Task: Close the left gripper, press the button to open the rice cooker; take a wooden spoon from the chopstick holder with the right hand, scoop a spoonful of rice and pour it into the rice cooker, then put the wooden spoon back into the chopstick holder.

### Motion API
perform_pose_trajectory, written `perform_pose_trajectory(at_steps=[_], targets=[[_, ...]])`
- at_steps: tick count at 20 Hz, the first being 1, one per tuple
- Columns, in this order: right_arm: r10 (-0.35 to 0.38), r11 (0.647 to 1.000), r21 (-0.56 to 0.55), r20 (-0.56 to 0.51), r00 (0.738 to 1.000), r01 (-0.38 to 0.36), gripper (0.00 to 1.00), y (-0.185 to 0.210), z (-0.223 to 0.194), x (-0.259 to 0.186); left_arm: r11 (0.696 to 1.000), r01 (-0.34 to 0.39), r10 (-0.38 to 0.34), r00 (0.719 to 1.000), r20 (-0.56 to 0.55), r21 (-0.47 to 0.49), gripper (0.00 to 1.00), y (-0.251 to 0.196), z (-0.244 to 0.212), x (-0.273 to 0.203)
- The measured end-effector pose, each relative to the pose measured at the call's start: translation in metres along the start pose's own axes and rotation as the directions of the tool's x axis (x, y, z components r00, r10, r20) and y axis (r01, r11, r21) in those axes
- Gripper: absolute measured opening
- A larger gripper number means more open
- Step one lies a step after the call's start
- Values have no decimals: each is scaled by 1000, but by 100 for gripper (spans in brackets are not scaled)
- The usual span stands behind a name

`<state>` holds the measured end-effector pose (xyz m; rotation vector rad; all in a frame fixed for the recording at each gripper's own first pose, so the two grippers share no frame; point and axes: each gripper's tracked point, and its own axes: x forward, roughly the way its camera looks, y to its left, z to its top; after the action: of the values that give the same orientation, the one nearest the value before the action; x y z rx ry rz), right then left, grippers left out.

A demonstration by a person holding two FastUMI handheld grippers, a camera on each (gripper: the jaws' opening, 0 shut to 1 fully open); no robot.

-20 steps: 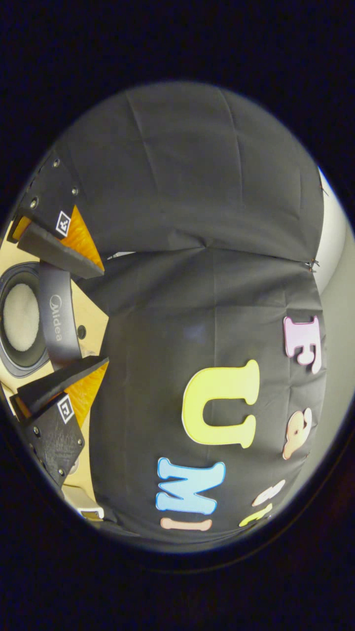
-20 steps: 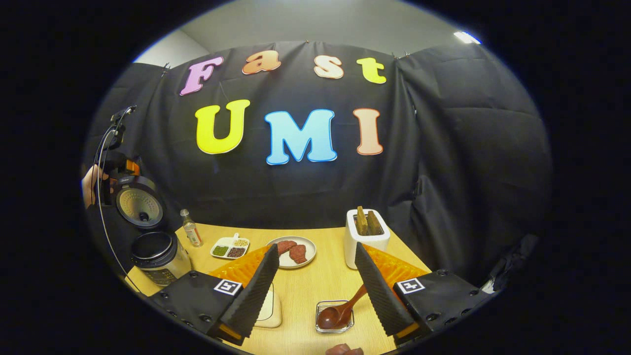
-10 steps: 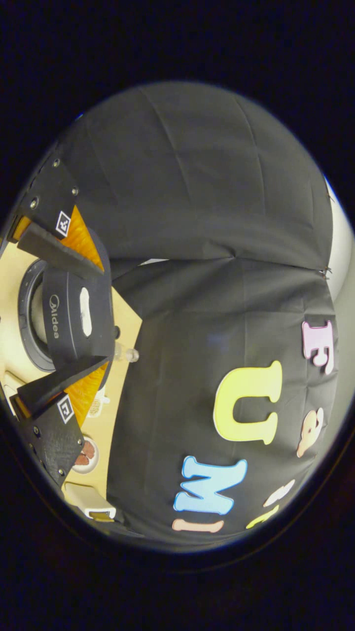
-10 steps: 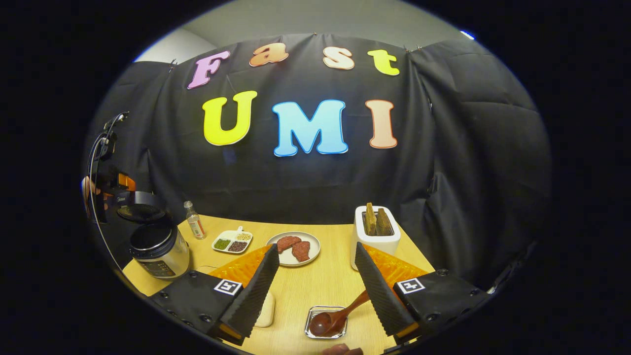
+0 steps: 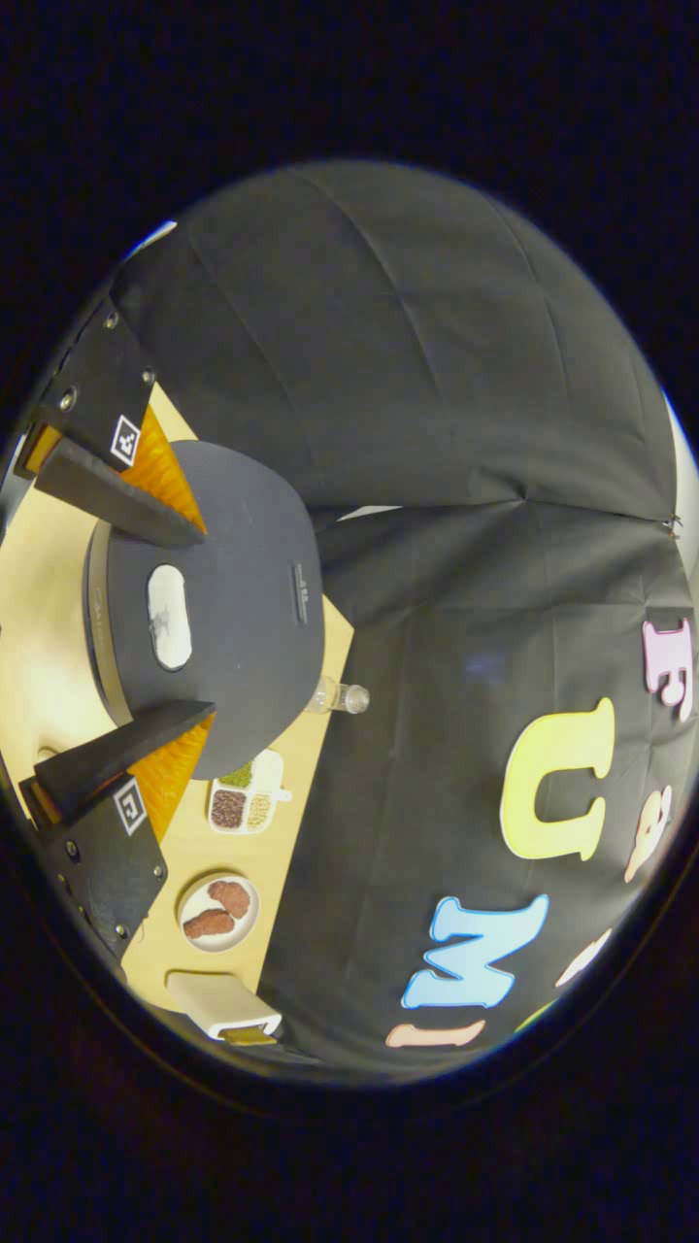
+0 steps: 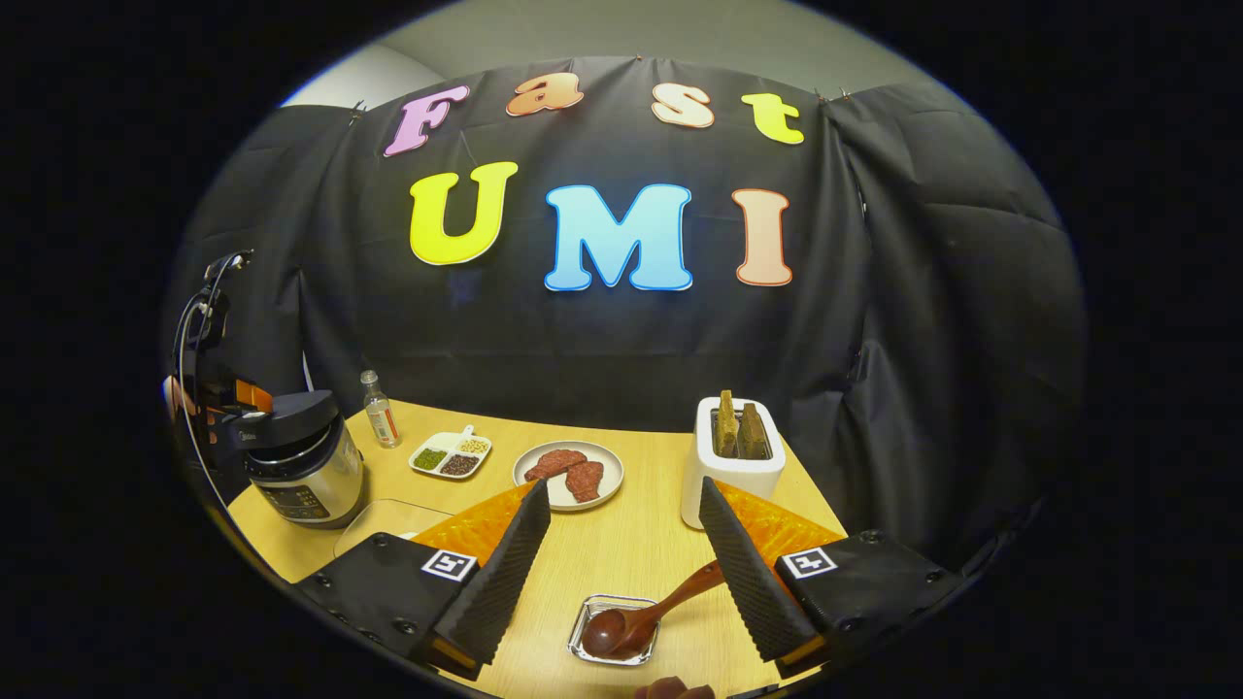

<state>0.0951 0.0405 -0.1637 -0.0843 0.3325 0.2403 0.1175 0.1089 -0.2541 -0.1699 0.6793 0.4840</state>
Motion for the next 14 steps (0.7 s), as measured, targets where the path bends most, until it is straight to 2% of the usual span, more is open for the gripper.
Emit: perform_pose_trajectory(at_steps=[4,14], targets=[[0,1000,0,-23,1000,0,98,-3,-10,-2,1000,-4,4,999,-42,15,100,-6,-24,15],[-12,1000,-16,-40,999,12,98,-10,-20,-1,1000,-14,14,1000,18,20,100,-7,-30,3]])
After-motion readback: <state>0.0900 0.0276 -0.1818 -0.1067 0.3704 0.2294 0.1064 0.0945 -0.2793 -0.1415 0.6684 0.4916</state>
